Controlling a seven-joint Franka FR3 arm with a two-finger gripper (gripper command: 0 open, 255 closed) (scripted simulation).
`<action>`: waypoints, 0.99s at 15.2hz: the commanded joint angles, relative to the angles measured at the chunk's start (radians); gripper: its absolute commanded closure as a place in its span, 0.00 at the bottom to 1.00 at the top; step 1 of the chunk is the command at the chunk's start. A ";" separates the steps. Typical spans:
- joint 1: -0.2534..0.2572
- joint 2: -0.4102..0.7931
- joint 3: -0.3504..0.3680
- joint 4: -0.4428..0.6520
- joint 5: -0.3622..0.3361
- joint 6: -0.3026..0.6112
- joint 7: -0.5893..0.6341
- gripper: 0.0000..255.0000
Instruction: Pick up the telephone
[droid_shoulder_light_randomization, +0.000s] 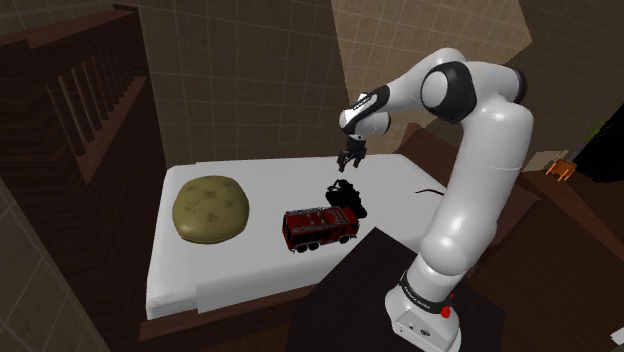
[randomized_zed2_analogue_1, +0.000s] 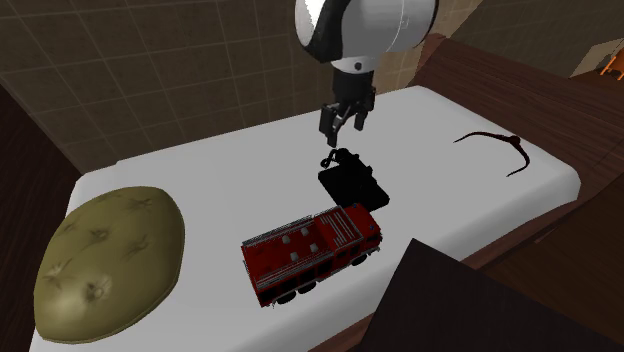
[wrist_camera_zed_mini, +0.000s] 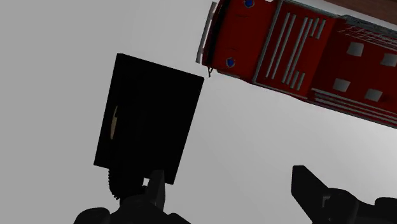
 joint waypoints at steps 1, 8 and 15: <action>-0.033 0.080 0.001 0.045 0.054 0.018 -0.049 0.00; -0.156 0.345 0.048 0.241 0.190 0.035 -0.146 0.00; -0.249 0.546 0.090 0.414 0.252 0.037 -0.179 0.00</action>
